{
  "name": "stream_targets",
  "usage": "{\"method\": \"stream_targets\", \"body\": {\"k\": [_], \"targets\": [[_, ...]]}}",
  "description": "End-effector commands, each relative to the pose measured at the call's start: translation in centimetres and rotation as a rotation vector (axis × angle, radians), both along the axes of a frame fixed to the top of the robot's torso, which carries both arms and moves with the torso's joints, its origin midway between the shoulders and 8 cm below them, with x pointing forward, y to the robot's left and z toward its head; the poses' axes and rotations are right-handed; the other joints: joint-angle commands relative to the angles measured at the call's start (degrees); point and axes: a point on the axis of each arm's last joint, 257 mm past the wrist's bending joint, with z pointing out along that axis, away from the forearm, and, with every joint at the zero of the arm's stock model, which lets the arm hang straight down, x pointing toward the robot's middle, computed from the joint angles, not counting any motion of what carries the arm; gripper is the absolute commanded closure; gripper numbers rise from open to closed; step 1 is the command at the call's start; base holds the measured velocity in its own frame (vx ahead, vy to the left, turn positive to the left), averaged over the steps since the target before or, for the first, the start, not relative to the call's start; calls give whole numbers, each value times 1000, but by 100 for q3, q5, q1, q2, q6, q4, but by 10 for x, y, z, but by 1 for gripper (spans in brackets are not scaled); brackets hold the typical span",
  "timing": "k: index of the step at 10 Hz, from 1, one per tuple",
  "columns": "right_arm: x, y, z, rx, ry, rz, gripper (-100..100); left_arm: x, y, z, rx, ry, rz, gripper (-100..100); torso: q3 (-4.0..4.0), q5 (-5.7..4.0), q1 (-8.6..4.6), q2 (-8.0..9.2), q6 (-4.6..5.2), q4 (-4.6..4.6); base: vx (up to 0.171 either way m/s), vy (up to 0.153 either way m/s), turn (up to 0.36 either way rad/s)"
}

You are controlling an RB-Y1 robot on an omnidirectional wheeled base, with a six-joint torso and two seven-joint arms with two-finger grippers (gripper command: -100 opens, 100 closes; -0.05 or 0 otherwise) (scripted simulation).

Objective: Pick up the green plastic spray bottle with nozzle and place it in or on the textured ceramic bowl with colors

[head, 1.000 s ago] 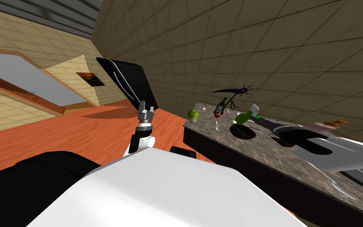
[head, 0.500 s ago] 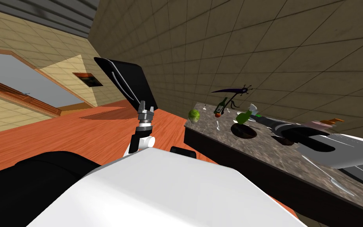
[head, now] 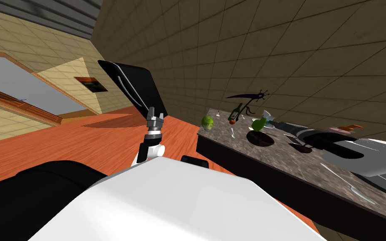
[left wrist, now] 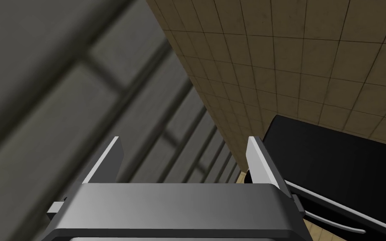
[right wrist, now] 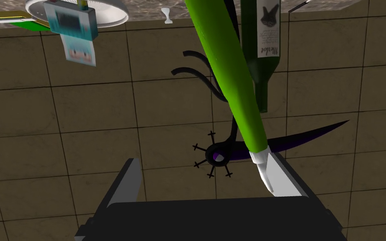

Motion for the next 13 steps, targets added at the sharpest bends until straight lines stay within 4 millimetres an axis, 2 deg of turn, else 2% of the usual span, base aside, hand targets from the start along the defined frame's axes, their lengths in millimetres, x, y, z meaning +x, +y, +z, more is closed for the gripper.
{"method": "stream_targets", "body": {"k": [1, 2, 4, 5, 10, 11, 12, 13], "targets": [[3, -7, 5, 0, 1, 6, -100, 0, 0, 0, 0, 0, 0, 0, 0, 0, 0, 0, 0, 0, -3, 61, -31], [5, -11, 14, -3, 1, 16, -100, 0, 0, 0, 0, 0, 0, 0, 0, 1, 3, -1, -1, 0, 0, 79, -45], [3, -26, 17, -11, -1, -5, -100, 0, 0, 0, 0, 0, 0, 0, 0, 2, 7, -1, -1, 0, -3, 47, -14], [5, -26, 26, -11, 3, 15, -100, 0, 0, 0, 0, 0, 0, 0, 0, 0, -6, 0, -1, 0, -11, 56, -30], [1, -56, 47, -31, -6, -16, -100, 0, 0, 0, 0, 0, 0, 0, 1, 0, -1, 1, 0, 0, -3, 43, -25], [2, -52, 46, -30, -4, -9, -100, 0, 0, 0, 0, 0, 0, 0, -1, -1, -7, -1, -1, 0, 1, 8, 2], [2, -53, 46, -29, -4, -10, 0, 0, 0, 0, 0, 0, 0, 0, -1, -4, -15, -2, -1, -1, 0, 0, 0], [2, -53, 46, -29, -4, -9, 0, 0, 0, 0, 0, 0, 0, 0, -1, -5, -18, -2, -1, -1, 0, 0, 0]]}}
